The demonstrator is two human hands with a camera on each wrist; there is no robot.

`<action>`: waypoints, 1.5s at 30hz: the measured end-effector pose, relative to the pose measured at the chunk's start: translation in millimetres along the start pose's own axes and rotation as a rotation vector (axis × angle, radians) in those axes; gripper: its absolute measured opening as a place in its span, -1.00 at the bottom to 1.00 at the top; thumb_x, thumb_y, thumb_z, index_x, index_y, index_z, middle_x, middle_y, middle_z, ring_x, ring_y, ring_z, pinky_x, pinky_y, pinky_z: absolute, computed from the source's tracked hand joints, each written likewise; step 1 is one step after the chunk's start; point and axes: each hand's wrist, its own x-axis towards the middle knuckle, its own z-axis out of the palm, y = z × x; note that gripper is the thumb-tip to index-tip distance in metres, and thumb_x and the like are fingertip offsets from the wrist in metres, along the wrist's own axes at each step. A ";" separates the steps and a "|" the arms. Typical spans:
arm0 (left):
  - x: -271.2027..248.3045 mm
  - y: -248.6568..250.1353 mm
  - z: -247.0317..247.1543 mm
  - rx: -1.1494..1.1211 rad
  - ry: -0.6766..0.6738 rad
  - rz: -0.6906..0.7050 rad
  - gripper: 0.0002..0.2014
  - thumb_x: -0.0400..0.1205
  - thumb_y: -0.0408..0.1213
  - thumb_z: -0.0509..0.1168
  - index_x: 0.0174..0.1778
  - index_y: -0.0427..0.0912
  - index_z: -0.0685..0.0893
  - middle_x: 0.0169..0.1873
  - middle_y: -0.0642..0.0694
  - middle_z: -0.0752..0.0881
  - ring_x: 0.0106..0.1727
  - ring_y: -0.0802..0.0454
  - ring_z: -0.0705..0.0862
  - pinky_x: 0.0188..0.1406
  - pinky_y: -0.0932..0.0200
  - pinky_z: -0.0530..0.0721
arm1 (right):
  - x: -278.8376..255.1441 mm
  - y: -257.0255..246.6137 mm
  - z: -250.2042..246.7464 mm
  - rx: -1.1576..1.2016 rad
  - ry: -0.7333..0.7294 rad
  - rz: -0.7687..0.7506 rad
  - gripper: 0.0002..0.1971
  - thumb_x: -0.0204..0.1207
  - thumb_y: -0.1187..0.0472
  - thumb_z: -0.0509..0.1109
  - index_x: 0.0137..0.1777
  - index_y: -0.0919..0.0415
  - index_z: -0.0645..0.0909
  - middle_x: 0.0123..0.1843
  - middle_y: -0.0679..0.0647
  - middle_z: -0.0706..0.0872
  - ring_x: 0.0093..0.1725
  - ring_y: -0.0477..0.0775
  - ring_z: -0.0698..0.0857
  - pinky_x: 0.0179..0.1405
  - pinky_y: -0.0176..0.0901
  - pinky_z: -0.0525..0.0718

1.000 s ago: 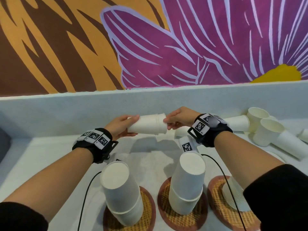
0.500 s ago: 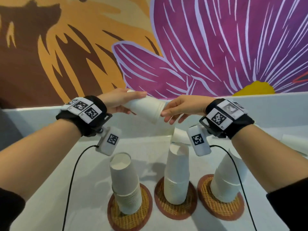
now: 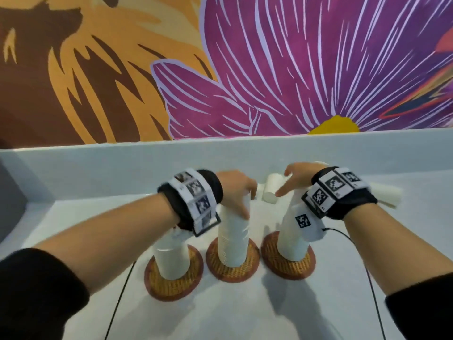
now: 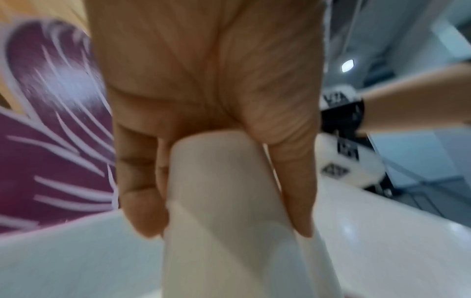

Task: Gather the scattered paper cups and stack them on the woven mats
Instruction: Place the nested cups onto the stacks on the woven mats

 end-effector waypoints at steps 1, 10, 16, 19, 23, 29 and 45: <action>4.2 3.5 15.1 0.013 0.006 -0.010 -0.46 0.44 0.05 0.47 0.27 -0.05 0.50 0.11 -0.04 0.55 0.12 -0.05 0.55 0.01 0.11 0.49 | 0.4 4.2 12.0 -0.005 -0.033 0.013 -0.39 0.34 -0.19 0.50 0.25 0.23 0.58 0.32 0.11 0.66 0.18 0.14 0.63 0.12 -0.08 0.54; 8.5 7.5 8.6 -0.228 0.198 0.001 -0.56 0.55 0.07 0.36 0.23 -0.12 0.60 0.18 -0.07 0.65 0.14 -0.02 0.60 0.16 0.11 0.57 | -25.8 36.2 39.9 0.439 0.226 -0.017 -0.40 0.50 -0.22 0.32 0.34 0.24 0.57 0.32 0.17 0.64 0.31 0.17 0.59 0.13 -0.14 0.46; 21.7 60.6 -10.8 -0.356 0.391 0.145 -0.78 0.58 -0.15 0.35 0.01 -0.21 0.72 -0.04 -0.09 0.74 -0.10 0.07 0.59 -0.12 0.27 0.48 | -36.6 77.9 50.4 0.676 0.471 0.108 -0.61 0.66 0.05 0.19 0.19 0.37 0.65 0.18 0.31 0.71 0.19 0.27 0.64 0.08 -0.09 0.49; 40.8 99.0 -11.6 -0.387 0.378 0.178 -0.81 0.57 -0.21 0.35 -0.03 -0.24 0.74 -0.06 -0.13 0.77 -0.06 -0.01 0.66 -0.11 0.23 0.56 | -33.0 110.1 62.4 0.698 0.442 0.188 -0.71 0.60 0.18 0.28 0.14 0.37 0.69 0.11 0.29 0.73 0.18 0.27 0.64 0.11 -0.10 0.52; 78.5 150.1 -3.4 -0.390 0.336 0.187 -0.83 0.56 -0.28 0.33 -0.07 -0.28 0.76 -0.08 -0.17 0.76 -0.05 -0.06 0.66 -0.12 0.22 0.55 | -21.9 154.9 80.5 0.694 0.336 0.254 -0.82 0.54 0.20 0.38 -0.02 0.32 0.71 -0.11 0.18 0.66 0.09 0.22 0.68 0.09 -0.11 0.55; 151.0 208.4 25.2 -0.356 0.219 0.089 -0.79 0.58 -0.31 0.28 0.02 -0.34 0.73 0.01 -0.26 0.76 0.07 -0.18 0.69 -0.04 0.11 0.61 | 2.2 216.9 95.0 0.629 0.234 0.256 -0.79 0.52 0.24 0.37 0.06 0.34 0.72 0.08 0.27 0.77 0.10 0.24 0.73 0.14 -0.05 0.64; 294.9 209.9 92.5 -0.443 0.218 -0.365 -0.36 0.53 -0.52 0.26 0.53 -0.20 0.20 0.54 -0.11 0.20 0.35 -0.24 0.48 0.20 -0.06 0.58 | 108.5 280.2 90.4 0.459 0.226 0.187 -0.50 0.45 0.27 0.40 0.41 0.25 0.48 0.36 0.22 0.56 0.30 0.21 0.59 0.30 0.00 0.57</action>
